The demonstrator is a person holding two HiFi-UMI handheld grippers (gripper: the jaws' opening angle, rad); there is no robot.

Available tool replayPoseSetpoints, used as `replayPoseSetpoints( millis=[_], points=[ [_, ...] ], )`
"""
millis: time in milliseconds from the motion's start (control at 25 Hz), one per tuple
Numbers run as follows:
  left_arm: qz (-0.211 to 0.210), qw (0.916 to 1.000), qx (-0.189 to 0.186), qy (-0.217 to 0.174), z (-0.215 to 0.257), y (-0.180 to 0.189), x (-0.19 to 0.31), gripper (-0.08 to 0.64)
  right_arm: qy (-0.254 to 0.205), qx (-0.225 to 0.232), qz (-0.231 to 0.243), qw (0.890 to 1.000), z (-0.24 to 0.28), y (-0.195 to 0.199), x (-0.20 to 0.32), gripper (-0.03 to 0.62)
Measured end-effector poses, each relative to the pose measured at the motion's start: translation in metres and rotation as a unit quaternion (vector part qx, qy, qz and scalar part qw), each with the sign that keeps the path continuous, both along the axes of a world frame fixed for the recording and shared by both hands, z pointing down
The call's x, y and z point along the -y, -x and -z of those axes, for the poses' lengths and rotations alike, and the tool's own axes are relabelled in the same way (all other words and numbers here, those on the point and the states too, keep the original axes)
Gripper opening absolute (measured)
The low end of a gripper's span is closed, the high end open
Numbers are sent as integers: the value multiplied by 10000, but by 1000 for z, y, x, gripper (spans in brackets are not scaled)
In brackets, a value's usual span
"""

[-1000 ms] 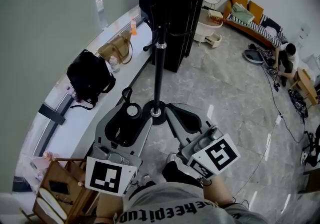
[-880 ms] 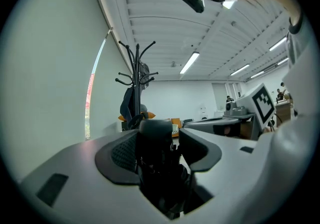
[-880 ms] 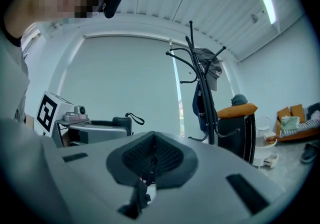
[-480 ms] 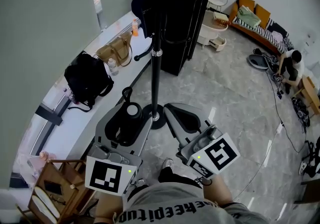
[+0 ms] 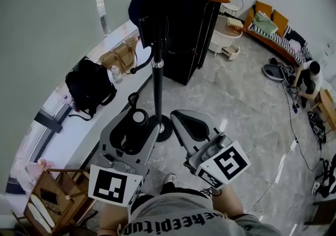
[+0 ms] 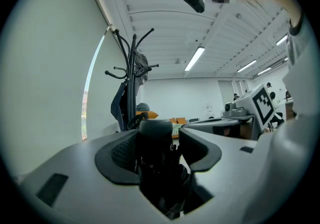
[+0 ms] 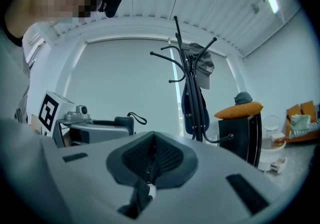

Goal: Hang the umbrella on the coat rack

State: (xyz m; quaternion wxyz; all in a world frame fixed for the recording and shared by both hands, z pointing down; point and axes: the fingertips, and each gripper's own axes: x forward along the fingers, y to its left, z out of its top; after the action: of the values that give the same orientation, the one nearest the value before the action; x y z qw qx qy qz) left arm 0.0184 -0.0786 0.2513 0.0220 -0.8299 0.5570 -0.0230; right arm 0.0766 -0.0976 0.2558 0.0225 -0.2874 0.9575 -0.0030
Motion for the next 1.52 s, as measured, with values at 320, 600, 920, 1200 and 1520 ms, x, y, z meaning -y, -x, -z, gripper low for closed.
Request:
replayPoseSetpoints(
  millis=[320,600,920,1200,1520],
  points=[
    [252,9997,42,24,-5,-11,13,253,78,114,230,9996,-7,-13,18,11],
    [373,9992,132,85,-9,-5,22,253,148,137,383,9991,-12,-3,28,11],
    [196,9997,88,84,-9,18,42,253,164,116,202,9996,-13,19,45,11],
    [-88,9999,62,98,-11,45,62,253,154,42,-96,9998,-15,45,61,11],
    [-441,9988,124,170,-18,71,79,253,226,-15,-429,9988,-19,71,75,11]
  ],
)
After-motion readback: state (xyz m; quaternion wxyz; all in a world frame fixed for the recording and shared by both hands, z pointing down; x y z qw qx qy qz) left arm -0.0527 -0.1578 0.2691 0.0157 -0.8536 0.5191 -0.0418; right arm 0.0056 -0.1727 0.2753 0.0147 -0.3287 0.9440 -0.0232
